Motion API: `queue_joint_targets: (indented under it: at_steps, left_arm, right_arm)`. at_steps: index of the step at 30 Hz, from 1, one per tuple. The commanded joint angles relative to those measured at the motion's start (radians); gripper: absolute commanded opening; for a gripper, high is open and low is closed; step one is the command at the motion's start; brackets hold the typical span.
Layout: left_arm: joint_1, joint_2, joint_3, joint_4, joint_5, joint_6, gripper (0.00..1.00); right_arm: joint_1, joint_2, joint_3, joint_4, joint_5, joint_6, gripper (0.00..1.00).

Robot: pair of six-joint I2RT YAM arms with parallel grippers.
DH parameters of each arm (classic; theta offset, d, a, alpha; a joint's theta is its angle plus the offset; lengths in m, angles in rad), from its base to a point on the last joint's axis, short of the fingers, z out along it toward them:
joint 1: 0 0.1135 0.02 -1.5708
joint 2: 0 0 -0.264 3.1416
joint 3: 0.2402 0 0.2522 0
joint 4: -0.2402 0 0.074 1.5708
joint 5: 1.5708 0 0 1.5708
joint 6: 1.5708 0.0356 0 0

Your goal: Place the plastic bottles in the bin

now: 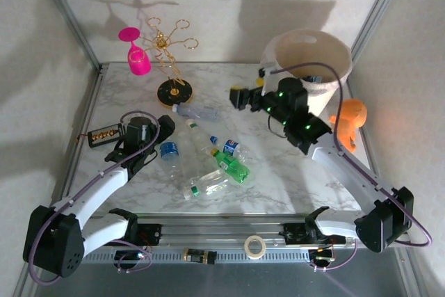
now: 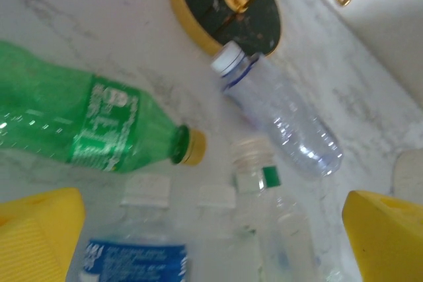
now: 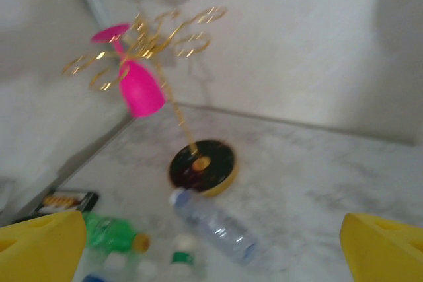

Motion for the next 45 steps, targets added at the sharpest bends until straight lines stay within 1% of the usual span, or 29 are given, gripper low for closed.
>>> queue_joint_targets:
  at_steps: [1,4,7,10,15,22,33,36,41,45]
  left_arm:
    - [-0.021,-0.052,-0.022,-0.130,0.016,0.019,1.00]
    - [-0.057,-0.085,-0.060,-0.171,0.004,-0.011,1.00]
    - [-0.091,-0.110,-0.107,-0.194,-0.023,-0.048,1.00]
    - [-0.124,-0.125,-0.157,-0.198,-0.035,-0.089,0.99]
    - [-0.183,-0.120,-0.201,-0.185,-0.050,-0.129,0.98]
    - [-0.212,-0.070,-0.226,-0.151,-0.072,-0.133,0.94]
    - [-0.219,-0.020,-0.268,-0.092,-0.087,-0.128,0.82]
    - [-0.218,-0.023,-0.276,-0.083,-0.095,-0.128,0.77]
    - [-0.219,-0.035,-0.275,-0.069,-0.098,-0.115,0.64]
    - [-0.219,-0.049,-0.276,-0.069,-0.095,-0.110,0.56]
  right_arm:
    - [0.063,-0.024,-0.080,0.169,-0.004,0.069,0.99]
    - [0.112,-0.019,-0.168,0.264,0.005,0.115,0.99]
    - [0.124,-0.008,-0.243,0.330,-0.022,0.181,0.99]
    - [0.129,-0.007,-0.301,0.376,-0.018,0.216,0.99]
    - [0.130,-0.014,-0.321,0.356,0.031,0.212,0.99]
    - [0.130,-0.007,-0.321,0.345,0.048,0.205,0.99]
    - [0.129,0.024,-0.299,0.338,0.034,0.214,0.99]
    - [0.129,0.029,-0.295,0.333,0.031,0.217,0.99]
    - [0.129,0.033,-0.293,0.331,0.031,0.218,0.99]
    - [0.130,0.032,-0.292,0.329,0.033,0.219,0.99]
